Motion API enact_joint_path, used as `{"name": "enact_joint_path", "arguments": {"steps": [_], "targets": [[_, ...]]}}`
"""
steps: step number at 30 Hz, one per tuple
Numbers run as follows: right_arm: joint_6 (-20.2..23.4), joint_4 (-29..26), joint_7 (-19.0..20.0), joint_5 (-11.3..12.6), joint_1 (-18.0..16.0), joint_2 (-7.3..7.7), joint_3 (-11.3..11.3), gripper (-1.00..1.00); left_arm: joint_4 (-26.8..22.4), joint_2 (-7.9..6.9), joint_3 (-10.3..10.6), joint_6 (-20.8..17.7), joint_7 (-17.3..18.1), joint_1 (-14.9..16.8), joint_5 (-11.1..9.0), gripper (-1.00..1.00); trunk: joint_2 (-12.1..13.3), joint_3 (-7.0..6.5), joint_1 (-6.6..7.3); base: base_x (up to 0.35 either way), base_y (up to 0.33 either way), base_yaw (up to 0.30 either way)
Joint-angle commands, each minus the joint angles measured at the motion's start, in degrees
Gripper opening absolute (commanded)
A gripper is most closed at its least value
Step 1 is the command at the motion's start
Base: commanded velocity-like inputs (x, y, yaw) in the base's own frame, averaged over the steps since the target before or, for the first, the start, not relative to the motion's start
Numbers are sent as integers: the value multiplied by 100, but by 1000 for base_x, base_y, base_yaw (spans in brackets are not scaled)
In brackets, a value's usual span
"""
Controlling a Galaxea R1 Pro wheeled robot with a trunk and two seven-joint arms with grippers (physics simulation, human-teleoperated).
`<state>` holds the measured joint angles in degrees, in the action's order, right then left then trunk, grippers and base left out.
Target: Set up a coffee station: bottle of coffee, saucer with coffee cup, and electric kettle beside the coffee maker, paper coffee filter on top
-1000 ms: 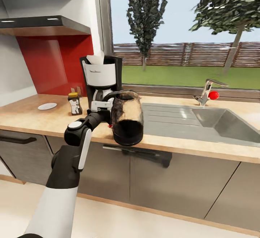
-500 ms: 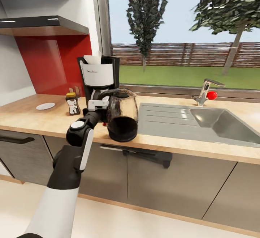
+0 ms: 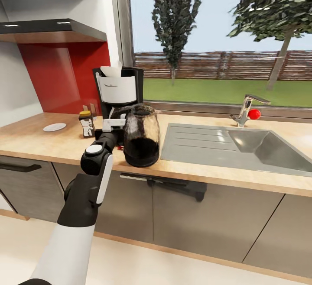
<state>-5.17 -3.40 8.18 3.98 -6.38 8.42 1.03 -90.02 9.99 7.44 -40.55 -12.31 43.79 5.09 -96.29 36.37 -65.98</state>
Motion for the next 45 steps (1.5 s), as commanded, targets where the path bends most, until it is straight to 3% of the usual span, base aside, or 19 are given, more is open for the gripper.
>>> {"name": "enact_joint_path", "arguments": {"steps": [1,4,5,6,10,14,45], "targets": [[-19,6,26,42,-4,2,11,100,-6,1,9,-32,-82,6,36,-100,-3,5,1,0,0,0],[-20,5,26,42,-4,2,11,100,-6,1,119,-9,-291,6,36,-100,-3,5,1,0,0,0],[-20,6,26,42,-4,2,11,100,-7,1,268,44,-912,7,36,-100,-3,5,1,0,0,0],[-20,6,26,42,-4,2,11,100,-5,1,343,64,-1045,7,36,-100,-3,5,1,0,0,0],[-20,4,26,42,-4,2,11,100,1,1,456,104,-1248,7,13,-100,-3,5,1,0,0,0],[-20,6,26,42,-4,2,11,100,2,1,484,117,-1305,7,-77,-100,-3,5,1,0,0,0],[-20,5,26,43,-4,2,11,100,12,1,477,119,-1309,7,-87,-100,-3,9,1,44,0,0]]}}
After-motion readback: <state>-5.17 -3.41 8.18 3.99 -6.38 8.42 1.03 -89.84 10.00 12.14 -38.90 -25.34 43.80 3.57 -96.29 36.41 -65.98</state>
